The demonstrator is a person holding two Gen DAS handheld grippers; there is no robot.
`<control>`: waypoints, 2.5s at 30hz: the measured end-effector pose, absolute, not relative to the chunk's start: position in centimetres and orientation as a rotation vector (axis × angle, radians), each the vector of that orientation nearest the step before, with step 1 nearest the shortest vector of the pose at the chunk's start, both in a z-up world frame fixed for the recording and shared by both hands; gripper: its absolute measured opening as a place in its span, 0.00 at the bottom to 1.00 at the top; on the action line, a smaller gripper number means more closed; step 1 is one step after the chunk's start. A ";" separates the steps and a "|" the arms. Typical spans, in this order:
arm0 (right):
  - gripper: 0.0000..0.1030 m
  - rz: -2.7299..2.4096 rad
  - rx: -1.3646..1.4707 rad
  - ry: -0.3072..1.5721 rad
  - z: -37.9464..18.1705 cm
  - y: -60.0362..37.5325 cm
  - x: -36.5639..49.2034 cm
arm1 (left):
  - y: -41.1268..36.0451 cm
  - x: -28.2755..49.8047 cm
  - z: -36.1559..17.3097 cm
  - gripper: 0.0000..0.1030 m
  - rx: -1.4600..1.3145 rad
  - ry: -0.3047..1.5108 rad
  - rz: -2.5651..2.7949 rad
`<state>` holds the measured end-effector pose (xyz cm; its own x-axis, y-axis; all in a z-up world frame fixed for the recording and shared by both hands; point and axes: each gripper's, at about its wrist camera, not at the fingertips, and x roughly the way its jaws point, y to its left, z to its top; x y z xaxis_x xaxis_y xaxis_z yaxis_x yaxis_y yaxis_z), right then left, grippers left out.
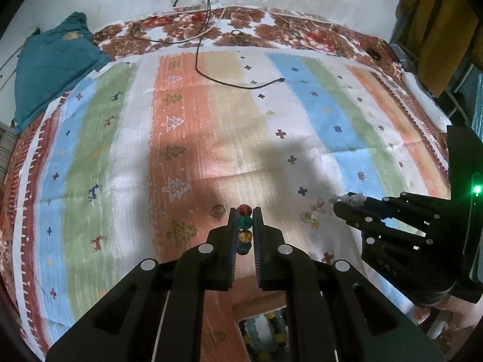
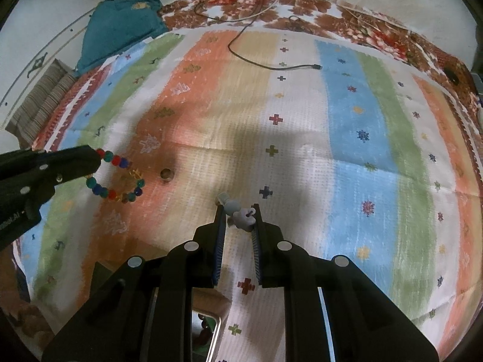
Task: Organize jewelry
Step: 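Lift and carry the multicolour bracelet and crystal pieces back over the tin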
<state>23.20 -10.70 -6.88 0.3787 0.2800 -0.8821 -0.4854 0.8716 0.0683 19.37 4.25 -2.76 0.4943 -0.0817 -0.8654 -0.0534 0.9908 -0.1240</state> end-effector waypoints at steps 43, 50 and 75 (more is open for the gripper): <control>0.17 0.477 -0.210 0.965 -3.4 -12.5 15.6 | 2.2 10.6 -0.1 0.09 -0.134 0.966 0.032; 0.17 0.469 -0.200 0.948 -3.2 -13.0 14.0 | 2.0 9.0 0.0 0.09 -0.173 0.954 0.016; 0.17 0.543 -0.219 0.963 -3.6 -13.1 9.3 | 0.5 5.0 0.1 0.09 -0.175 0.923 -0.021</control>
<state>9.28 -13.12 -3.57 0.4510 0.3400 -0.8253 -0.5298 0.8461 0.0591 5.05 0.53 0.08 0.6039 -0.0930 -0.7916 -0.0570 0.9856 -0.1592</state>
